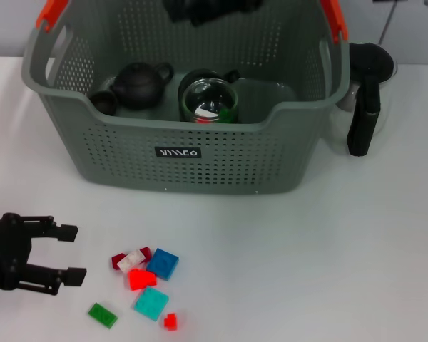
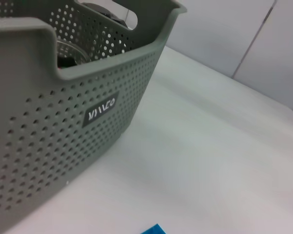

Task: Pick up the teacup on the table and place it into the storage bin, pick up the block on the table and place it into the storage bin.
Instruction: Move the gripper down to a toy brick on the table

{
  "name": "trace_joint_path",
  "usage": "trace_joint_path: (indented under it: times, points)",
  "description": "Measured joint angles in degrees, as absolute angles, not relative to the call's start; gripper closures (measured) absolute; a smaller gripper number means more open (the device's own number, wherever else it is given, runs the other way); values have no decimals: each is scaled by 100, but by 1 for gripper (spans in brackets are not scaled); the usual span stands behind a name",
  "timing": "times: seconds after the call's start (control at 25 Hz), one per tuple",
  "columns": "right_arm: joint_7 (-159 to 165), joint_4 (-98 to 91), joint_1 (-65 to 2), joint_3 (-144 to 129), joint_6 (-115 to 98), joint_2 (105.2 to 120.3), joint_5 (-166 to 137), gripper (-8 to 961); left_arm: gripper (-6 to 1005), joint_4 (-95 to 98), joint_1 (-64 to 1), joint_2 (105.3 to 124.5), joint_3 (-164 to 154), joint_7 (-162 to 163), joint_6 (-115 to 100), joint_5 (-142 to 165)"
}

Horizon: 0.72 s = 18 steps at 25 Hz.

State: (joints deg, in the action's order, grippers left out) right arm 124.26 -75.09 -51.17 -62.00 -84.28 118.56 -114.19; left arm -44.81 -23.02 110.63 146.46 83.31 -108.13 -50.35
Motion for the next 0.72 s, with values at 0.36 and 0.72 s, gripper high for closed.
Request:
trace_joint_path:
  times: [0.36, 0.72]
  points:
    - [12102, -7474, -4328, -5866, -8969, 11936, -10557, 6, 109, -5207, -2555, 11217, 14838, 9265, -10840, -5038]
    - [11836, -7105, -4203, -5878, -8841, 12007, -10332, 7, 108, -6330, -2964, 11367, 14377, 10741, -10976, -4349]
